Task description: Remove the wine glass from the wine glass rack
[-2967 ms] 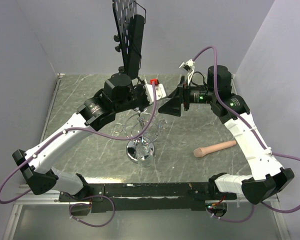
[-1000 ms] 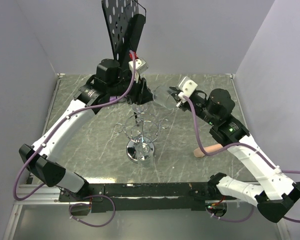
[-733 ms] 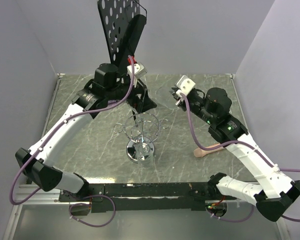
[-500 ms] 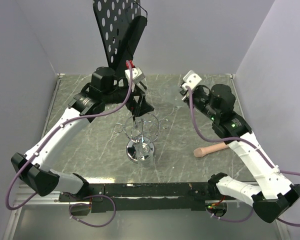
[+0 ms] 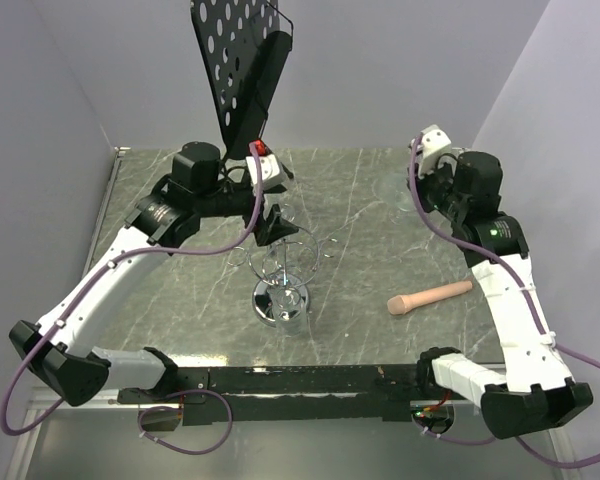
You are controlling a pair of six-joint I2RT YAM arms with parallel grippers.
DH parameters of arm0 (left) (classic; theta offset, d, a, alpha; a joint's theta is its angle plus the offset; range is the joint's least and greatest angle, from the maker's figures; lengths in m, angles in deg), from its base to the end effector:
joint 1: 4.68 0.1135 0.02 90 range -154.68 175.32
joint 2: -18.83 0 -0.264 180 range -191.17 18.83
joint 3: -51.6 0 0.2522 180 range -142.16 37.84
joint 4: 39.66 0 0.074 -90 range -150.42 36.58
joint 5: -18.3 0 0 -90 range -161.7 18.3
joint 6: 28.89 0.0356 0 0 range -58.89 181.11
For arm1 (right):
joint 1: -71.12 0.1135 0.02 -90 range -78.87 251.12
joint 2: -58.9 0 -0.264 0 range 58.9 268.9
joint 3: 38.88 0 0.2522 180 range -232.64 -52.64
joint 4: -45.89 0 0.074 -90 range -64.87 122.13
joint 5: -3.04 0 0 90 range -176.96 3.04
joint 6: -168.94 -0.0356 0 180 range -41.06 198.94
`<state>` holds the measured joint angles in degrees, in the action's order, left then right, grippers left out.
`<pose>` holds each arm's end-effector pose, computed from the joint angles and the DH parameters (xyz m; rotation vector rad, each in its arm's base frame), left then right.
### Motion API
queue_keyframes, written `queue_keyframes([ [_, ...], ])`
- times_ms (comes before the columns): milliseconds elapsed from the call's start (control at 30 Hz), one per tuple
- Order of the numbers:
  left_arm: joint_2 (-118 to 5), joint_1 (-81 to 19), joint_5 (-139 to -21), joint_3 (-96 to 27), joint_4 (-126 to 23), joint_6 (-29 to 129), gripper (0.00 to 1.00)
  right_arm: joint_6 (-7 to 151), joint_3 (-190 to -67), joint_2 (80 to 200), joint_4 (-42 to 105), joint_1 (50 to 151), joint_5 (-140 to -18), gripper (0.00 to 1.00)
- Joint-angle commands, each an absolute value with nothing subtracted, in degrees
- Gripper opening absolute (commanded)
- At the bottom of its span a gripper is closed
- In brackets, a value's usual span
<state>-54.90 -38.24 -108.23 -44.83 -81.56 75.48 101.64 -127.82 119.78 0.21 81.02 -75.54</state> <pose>0.2179 -0.1700 0.4305 1.1617 1.5324 -0.8310 0.2134 0.0444 0.4298 -0.6552 1.7538 0.0333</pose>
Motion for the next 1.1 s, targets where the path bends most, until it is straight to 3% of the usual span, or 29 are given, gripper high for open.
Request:
queue_keyframes([
  [0, -52.45, -38.25, -109.32, -44.08, -83.04, 83.16, 1.0, 98.63, -129.64, 119.02, -3.02, 75.44, -77.8, 0.0],
  [467, -50.25, -38.25, -105.19, -40.56, -84.71, 89.5, 1.0, 94.49, -130.06, 130.69, -15.23, 58.65, -82.65, 0.0],
  [1067, -47.88, -37.2, -104.57, -39.24, -88.23, 92.13, 1.0, 93.17, -143.69, 155.22, -17.79, 55.74, -82.3, 0.0],
])
